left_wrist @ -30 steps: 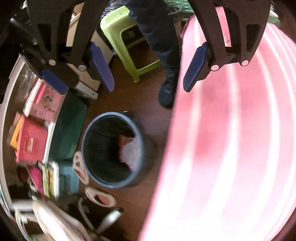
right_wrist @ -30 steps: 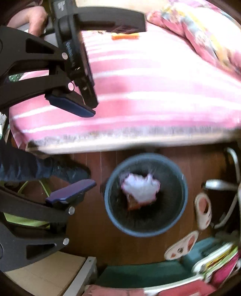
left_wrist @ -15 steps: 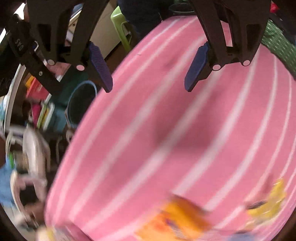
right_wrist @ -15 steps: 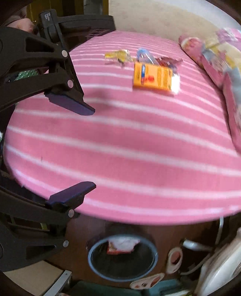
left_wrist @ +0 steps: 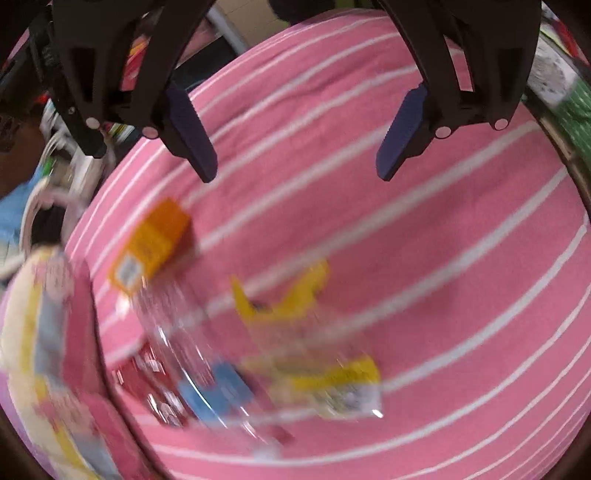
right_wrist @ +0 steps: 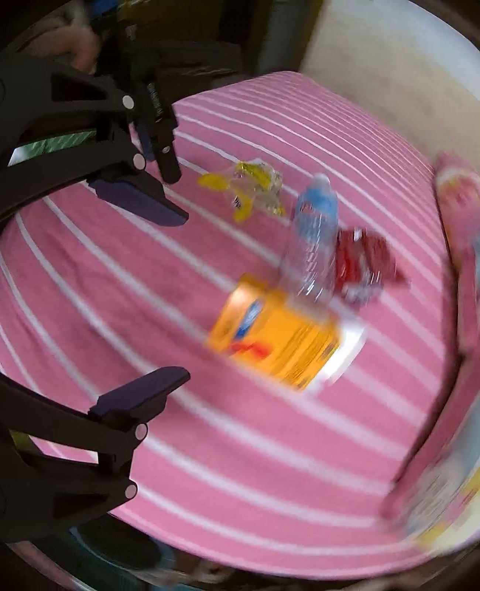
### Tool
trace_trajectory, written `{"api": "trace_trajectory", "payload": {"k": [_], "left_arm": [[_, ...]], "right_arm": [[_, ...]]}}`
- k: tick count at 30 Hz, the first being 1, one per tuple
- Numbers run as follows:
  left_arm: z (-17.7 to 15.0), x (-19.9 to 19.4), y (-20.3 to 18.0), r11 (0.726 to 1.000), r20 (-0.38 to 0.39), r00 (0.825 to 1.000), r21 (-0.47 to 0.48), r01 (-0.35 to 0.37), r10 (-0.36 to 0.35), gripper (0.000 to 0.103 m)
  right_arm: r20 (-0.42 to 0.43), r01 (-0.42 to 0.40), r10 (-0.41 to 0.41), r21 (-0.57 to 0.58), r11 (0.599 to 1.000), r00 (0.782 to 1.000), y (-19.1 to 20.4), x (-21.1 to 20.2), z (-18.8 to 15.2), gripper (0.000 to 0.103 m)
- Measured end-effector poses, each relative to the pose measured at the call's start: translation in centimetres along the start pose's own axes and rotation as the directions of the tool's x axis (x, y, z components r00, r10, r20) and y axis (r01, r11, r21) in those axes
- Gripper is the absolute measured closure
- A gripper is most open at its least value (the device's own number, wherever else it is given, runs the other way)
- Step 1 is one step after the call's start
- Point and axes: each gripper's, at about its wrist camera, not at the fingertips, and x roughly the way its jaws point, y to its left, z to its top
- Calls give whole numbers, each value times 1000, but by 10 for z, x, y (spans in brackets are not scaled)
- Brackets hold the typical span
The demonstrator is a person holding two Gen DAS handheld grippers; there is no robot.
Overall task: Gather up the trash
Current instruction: 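Swing both open tools back over the bed toward the wrappers, then grasp the orange medicine box with the right tool while the left grasps the snack wrappers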
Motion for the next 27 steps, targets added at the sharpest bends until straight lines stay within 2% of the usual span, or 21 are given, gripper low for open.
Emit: {"api": "trace_trajectory", "payload": {"k": [7, 11, 14, 15, 17, 19, 21, 26, 27], "left_arm": [[51, 4, 29, 995, 12, 999, -88, 47, -46, 17], [71, 20, 35, 993, -17, 999, -110, 46, -48, 17], [78, 32, 32, 993, -44, 998, -112, 37, -43, 17], [80, 38, 30, 993, -55, 997, -113, 46, -53, 17], [84, 45, 24, 994, -71, 996, -102, 50, -57, 17], [88, 52, 16, 996, -81, 995, -80, 46, -52, 17], [95, 61, 6, 996, -94, 994, -73, 47, -53, 17], [105, 76, -18, 1000, -91, 996, -21, -4, 2, 16], [109, 77, -20, 1000, -89, 996, -22, -10, 8, 15]], "right_arm": [[-25, 35, -43, -268, 963, 999, 45, 40, 69, 25], [-51, 23, -40, -295, 955, 998, 55, 59, 91, 25], [-63, 75, -92, -237, 969, 994, 46, 66, 92, 25], [-80, 142, -160, -192, 971, 984, 35, 68, 88, 25], [-111, 164, -176, -106, 981, 978, 21, 68, 84, 25], [-173, 145, -132, 62, 988, 976, -6, 73, 71, 24], [-200, 117, -79, 190, 975, 977, -26, 80, 60, 24], [-192, 78, -15, 327, 942, 981, -49, 102, 49, 24], [-187, 73, -7, 349, 934, 982, -52, 108, 50, 22]]}}
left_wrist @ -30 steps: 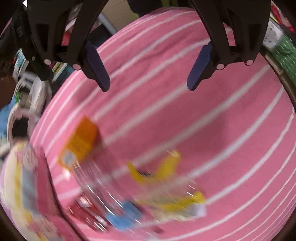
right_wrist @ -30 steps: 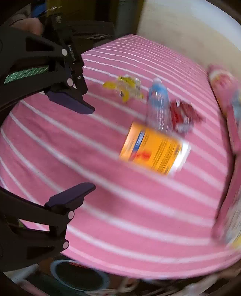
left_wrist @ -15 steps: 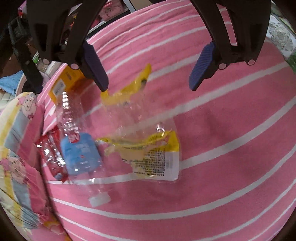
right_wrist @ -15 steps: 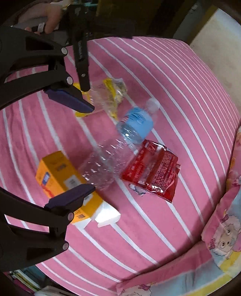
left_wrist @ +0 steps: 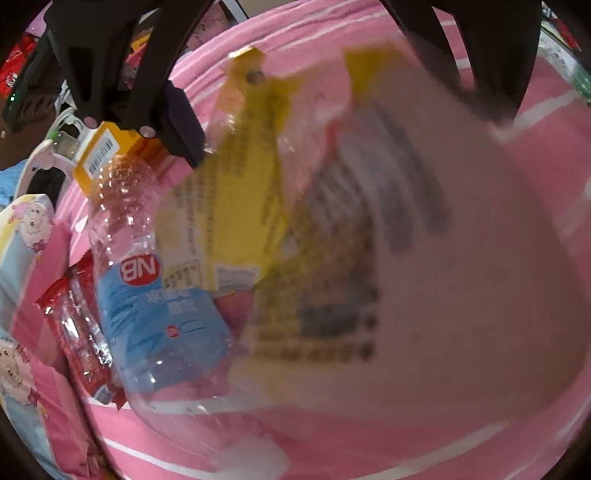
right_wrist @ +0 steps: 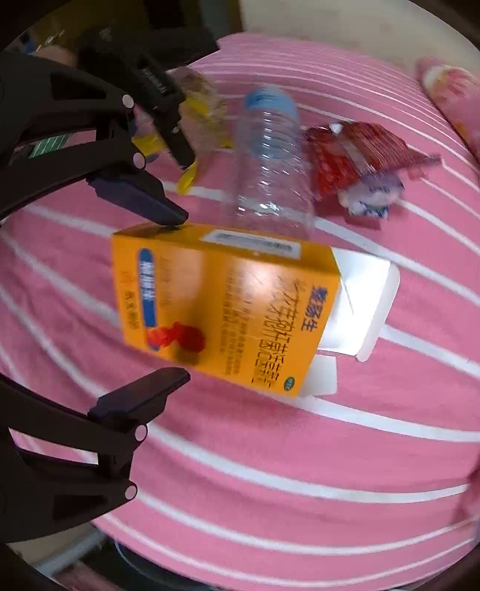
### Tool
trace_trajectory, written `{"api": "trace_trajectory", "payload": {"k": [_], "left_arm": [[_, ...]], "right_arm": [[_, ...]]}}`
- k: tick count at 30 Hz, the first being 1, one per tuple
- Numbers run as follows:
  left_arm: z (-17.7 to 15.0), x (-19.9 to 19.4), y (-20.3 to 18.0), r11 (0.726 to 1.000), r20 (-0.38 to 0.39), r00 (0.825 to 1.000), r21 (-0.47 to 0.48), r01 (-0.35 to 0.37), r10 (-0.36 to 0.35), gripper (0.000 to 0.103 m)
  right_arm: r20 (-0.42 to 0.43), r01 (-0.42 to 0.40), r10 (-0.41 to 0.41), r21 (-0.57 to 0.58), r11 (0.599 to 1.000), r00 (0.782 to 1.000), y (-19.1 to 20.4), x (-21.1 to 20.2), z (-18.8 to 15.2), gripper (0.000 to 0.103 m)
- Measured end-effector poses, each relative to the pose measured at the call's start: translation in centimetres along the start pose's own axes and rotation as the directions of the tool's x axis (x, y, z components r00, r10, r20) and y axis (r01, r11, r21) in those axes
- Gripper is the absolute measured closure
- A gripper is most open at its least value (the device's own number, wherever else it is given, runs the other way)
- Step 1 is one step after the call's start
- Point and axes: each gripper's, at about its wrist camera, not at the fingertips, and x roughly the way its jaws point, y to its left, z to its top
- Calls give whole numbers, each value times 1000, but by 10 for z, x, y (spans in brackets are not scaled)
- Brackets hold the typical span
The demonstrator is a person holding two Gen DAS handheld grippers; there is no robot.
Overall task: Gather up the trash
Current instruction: 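Grasp the orange medicine box with the right tool while the left grasps the snack wrappers, then carry the box and wrappers over the bin and release them inside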
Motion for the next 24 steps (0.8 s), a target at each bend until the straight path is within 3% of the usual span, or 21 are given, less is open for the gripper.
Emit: {"api": "trace_trajectory", "payload": {"k": [5, 6, 7, 8, 13, 16, 24], "left_arm": [[3, 2, -9, 999, 47, 999, -23, -23, 24, 15], [0, 0, -13, 999, 64, 997, -10, -37, 37, 27], [-2, -3, -18, 999, 84, 995, 9, -49, 48, 45], [-6, -7, -23, 999, 103, 994, 36, -29, 25, 53], [-17, -15, -31, 1000, 121, 993, 24, -14, 11, 56], [-29, -23, -34, 999, 119, 992, 33, 37, -40, 56], [-70, -43, -43, 993, 98, 993, 102, 59, -70, 56]], "right_arm": [[26, 0, -1, 31, 1000, 1000, -1, 10, 9, 18], [30, 0, -1, 36, 999, 1000, -2, 9, 9, 20], [35, 2, -3, 28, 1000, 999, 0, 8, 9, 23], [43, 5, -6, 13, 1000, 999, 2, 5, 7, 24], [55, -7, 7, -7, 1000, 998, 7, -6, -10, 29], [61, -30, 30, -11, 999, 998, 9, -13, -22, 29], [71, -79, 81, -39, 996, 994, 3, -42, -60, 29]]}}
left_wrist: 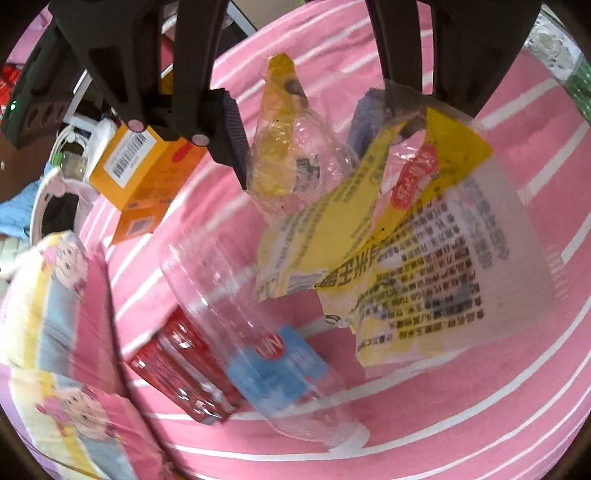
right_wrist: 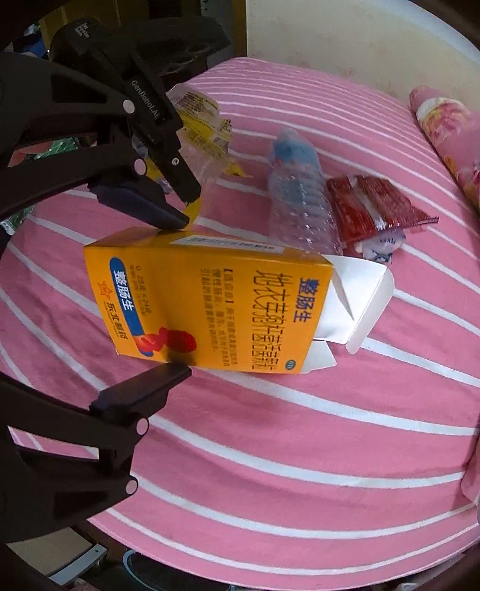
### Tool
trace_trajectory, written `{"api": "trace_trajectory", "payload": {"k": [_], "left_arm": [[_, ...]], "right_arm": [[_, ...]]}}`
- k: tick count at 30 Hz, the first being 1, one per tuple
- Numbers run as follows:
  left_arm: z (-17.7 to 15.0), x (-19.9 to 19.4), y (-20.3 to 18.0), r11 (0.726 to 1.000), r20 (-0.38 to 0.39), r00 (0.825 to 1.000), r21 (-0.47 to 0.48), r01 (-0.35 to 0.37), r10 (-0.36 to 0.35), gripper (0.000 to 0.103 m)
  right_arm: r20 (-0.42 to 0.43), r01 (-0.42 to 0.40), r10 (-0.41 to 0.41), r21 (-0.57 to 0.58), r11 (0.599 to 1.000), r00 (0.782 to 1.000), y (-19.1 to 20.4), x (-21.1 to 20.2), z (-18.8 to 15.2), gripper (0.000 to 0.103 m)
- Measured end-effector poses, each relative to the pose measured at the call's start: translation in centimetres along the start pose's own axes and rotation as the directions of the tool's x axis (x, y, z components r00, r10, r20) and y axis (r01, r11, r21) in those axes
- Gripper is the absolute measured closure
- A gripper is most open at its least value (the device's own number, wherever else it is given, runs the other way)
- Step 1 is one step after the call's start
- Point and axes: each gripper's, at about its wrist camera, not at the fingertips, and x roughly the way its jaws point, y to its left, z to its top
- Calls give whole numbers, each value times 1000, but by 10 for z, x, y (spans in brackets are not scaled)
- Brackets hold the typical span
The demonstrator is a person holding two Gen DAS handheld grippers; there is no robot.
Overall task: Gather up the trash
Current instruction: 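Carry the box and wrappers over the bin and release them inside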
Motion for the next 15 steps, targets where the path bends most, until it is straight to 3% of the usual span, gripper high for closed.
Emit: {"api": "trace_trajectory", "payload": {"k": [7, 15], "left_arm": [[-34, -18, -22, 996, -9, 1000, 85, 17, -17, 56], [-72, -22, -88, 974, -30, 999, 224, 42, -36, 56]], "right_arm": [[39, -27, 26, 22, 999, 999, -10, -38, -21, 29], [118, -60, 49, 93, 994, 992, -54, -88, -53, 29]]}}
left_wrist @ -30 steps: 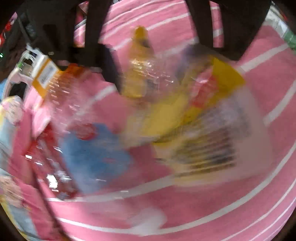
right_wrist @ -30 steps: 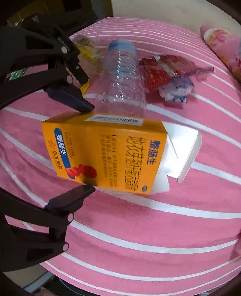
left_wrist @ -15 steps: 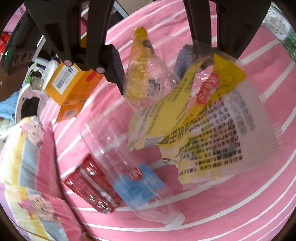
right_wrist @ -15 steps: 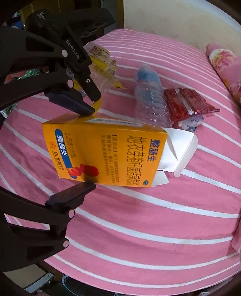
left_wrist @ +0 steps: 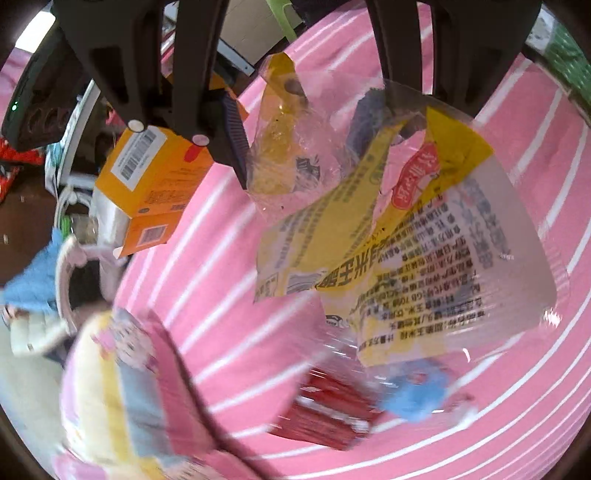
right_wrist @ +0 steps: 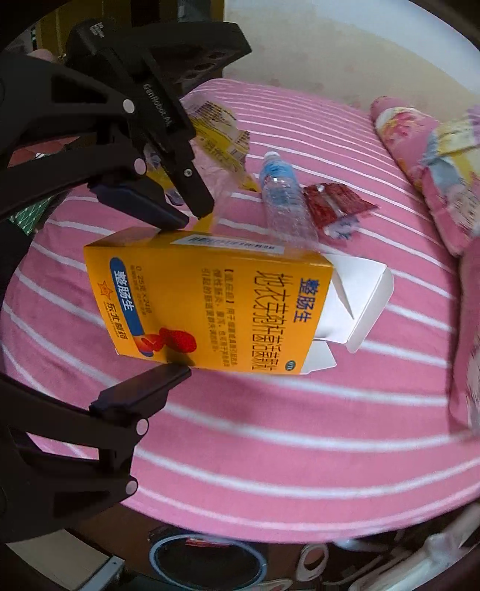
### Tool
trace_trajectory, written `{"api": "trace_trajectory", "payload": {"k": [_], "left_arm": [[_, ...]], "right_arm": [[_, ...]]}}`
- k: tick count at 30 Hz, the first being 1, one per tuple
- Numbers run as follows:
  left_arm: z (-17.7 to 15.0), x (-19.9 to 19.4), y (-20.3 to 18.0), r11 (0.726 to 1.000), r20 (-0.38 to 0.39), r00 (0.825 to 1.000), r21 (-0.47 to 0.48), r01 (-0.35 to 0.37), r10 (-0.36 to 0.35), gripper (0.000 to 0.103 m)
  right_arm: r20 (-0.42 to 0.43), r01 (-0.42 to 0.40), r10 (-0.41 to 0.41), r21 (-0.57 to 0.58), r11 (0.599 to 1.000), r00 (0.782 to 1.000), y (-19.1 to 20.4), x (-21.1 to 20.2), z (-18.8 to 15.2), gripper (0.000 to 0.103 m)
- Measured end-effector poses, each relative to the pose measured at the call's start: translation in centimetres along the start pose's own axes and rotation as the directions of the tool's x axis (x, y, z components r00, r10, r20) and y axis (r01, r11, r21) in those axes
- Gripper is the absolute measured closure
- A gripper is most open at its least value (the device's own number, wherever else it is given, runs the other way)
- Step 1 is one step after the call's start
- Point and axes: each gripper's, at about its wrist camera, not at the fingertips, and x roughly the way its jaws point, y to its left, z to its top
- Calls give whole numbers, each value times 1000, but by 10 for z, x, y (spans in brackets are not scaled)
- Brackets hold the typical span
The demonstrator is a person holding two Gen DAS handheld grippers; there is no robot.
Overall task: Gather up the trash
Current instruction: 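Carry the box and wrappers over the bin and release them inside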
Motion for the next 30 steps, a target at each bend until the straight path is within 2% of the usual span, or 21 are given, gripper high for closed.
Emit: {"api": "trace_trajectory", "payload": {"k": [6, 16, 23, 30], "left_arm": [[-32, 18, -69, 992, -39, 999, 121, 17, -12, 56], [-113, 95, -187, 952, -164, 986, 299, 63, -13, 56], [-180, 161, -266, 907, -268, 963, 411, 94, 22, 56], [-234, 231, -334, 853, -358, 931, 506, 128, 72, 56]], "right_arm": [[61, -1, -5, 86, 996, 998, -49, -42, -22, 29], [123, 21, -55, 262, 965, 991, -187, -109, -59, 28], [139, 36, -94, 376, 926, 986, -288, -140, -89, 28], [126, 64, -129, 425, 903, 984, -375, -152, -100, 28]]}}
